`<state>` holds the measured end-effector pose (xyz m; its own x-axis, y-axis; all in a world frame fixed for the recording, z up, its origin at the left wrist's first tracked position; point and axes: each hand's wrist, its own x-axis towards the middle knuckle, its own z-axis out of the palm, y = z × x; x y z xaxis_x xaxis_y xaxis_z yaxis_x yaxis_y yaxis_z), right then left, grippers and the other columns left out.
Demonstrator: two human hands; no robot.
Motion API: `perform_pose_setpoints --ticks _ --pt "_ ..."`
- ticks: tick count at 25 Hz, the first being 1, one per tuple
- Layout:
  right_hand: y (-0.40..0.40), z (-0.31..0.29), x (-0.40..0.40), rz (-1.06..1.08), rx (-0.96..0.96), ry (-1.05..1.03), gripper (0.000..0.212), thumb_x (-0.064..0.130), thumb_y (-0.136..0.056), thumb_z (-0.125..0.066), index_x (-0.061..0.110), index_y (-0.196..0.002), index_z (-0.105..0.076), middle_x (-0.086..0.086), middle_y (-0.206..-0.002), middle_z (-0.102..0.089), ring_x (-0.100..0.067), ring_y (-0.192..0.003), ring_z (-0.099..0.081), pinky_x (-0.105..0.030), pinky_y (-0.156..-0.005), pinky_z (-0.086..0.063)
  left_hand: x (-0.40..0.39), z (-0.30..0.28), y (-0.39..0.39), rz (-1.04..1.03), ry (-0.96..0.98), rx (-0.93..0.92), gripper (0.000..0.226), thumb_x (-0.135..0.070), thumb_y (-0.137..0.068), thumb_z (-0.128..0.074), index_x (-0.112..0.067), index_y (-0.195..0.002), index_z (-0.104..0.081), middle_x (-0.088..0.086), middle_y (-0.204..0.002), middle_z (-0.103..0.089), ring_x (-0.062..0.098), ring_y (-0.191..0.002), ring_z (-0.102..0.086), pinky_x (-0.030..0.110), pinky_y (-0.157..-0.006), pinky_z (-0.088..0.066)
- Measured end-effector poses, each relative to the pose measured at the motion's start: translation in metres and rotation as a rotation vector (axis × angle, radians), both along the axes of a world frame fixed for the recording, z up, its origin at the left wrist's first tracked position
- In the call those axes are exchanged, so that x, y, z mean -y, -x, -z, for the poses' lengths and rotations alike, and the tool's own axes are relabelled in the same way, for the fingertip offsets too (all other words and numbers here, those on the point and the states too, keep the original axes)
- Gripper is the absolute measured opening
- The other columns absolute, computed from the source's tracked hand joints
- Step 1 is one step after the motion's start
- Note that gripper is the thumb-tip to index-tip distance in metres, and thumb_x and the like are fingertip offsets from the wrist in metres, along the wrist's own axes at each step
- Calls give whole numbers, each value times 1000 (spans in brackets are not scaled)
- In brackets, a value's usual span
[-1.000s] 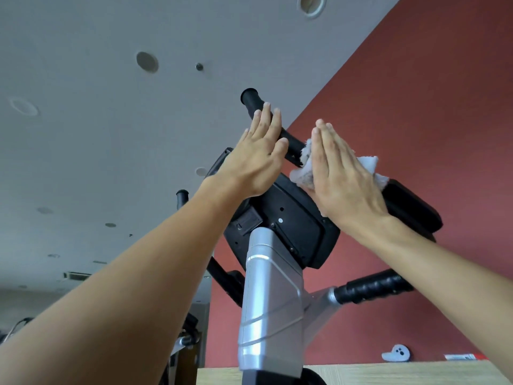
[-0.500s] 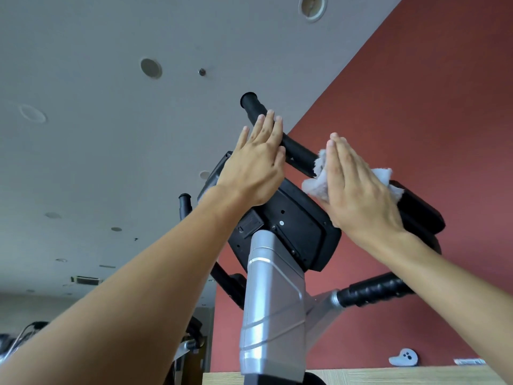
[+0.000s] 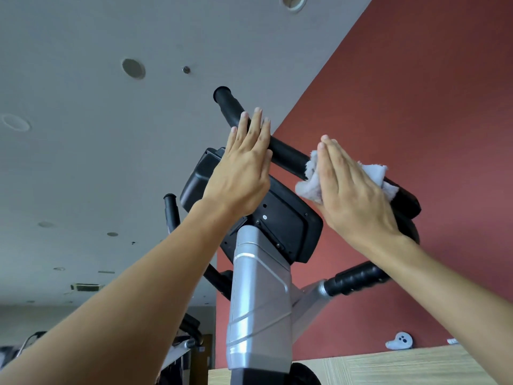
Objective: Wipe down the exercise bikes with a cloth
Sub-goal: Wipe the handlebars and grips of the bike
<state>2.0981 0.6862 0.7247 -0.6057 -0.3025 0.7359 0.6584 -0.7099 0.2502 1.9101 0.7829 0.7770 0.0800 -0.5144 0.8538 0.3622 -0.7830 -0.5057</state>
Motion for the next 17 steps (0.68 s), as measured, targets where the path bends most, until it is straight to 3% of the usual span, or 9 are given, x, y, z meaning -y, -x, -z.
perform_pose_setpoints --ticks 5,9,13,15,17 --pt "26 -22 -8 -8 -23 -25 59 2 -103 -47 -11 -154 -20 -29 -161 -25 -37 -149 -32 -39 -120 -24 6 2 -22 108 28 52 54 -18 -111 -26 -4 -161 -14 10 -171 1 22 -157 13 19 -120 16" --pt "-16 8 -6 71 -6 -110 46 -5 -108 -27 -12 -154 -22 -30 -161 -25 -38 -150 -30 -43 -122 -32 13 7 -35 96 39 112 56 -23 -109 -21 -1 -160 -18 12 -170 -2 22 -157 11 20 -121 16" --pt "-52 38 6 55 -77 -147 50 -7 -105 -34 -12 -154 -21 -30 -161 -24 -39 -150 -28 -45 -119 -35 22 13 -46 62 16 91 56 -23 -108 -21 4 -157 -24 17 -169 -8 27 -157 9 23 -121 18" --pt "-43 32 8 5 -120 -85 54 0 -103 -35 -12 -154 -20 -30 -162 -21 -40 -152 -25 -46 -123 -28 26 14 -51 76 52 115 55 -22 -109 -23 6 -156 -25 18 -169 -10 27 -157 9 27 -122 16" --pt "-31 26 8 -45 -131 28 70 20 -98 -47 -11 -154 -19 -28 -164 -18 -38 -154 -19 -45 -125 -22 30 13 -58 114 96 142 53 -22 -110 -24 7 -155 -30 18 -169 -13 28 -158 9 32 -124 14"
